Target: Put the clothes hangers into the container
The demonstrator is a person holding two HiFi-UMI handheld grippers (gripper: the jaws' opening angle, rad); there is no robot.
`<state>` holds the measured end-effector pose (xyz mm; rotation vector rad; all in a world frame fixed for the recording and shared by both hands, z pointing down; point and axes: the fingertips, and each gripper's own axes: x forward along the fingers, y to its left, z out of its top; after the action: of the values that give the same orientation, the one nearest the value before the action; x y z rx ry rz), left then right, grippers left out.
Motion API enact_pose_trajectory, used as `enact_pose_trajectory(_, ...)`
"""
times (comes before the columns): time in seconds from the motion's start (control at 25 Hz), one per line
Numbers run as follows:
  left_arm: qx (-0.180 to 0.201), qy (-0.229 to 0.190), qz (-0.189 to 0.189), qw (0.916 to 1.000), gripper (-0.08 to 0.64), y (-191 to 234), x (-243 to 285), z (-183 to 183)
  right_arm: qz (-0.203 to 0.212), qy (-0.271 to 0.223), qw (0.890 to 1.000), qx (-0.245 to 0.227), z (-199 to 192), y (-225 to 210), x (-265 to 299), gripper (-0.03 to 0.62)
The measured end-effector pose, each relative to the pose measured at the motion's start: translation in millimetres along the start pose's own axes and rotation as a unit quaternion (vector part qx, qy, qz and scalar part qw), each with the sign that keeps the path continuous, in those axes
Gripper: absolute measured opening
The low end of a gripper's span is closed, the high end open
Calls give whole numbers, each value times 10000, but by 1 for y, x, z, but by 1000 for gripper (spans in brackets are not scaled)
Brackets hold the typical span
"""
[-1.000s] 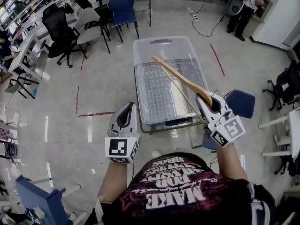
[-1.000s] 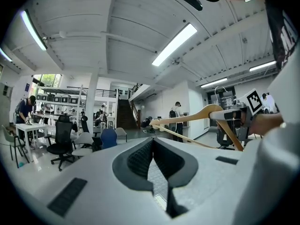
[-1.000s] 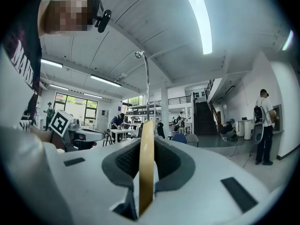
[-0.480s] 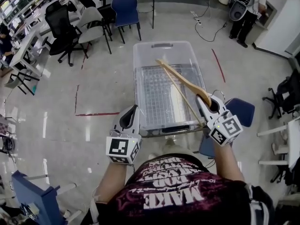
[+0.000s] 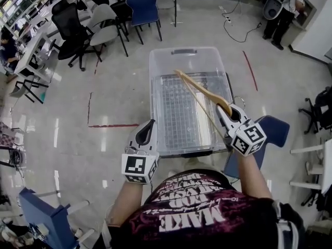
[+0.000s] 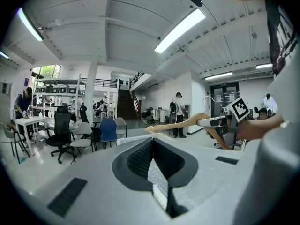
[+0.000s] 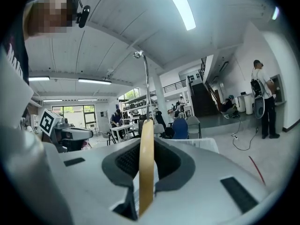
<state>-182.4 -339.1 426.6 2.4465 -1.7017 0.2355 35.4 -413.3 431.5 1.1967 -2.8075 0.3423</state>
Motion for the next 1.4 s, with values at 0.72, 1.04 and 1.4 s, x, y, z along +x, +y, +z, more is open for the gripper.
enact_pose_trajectory(0.72,-228,437,199,9986,6,29,69,-20,227,1433,9836,1074,-140,-78,121,58)
enact_pose_trajectory(1.04,-289,660,193,9972,6,17,79,-35,123,2263,9528,2022,-239,-99,135,58)
enact_pose_trajectory(1.4,-311,976,284,9943,6,21,76,-47,163,2980,9254,2336,-322,-106,159,59)
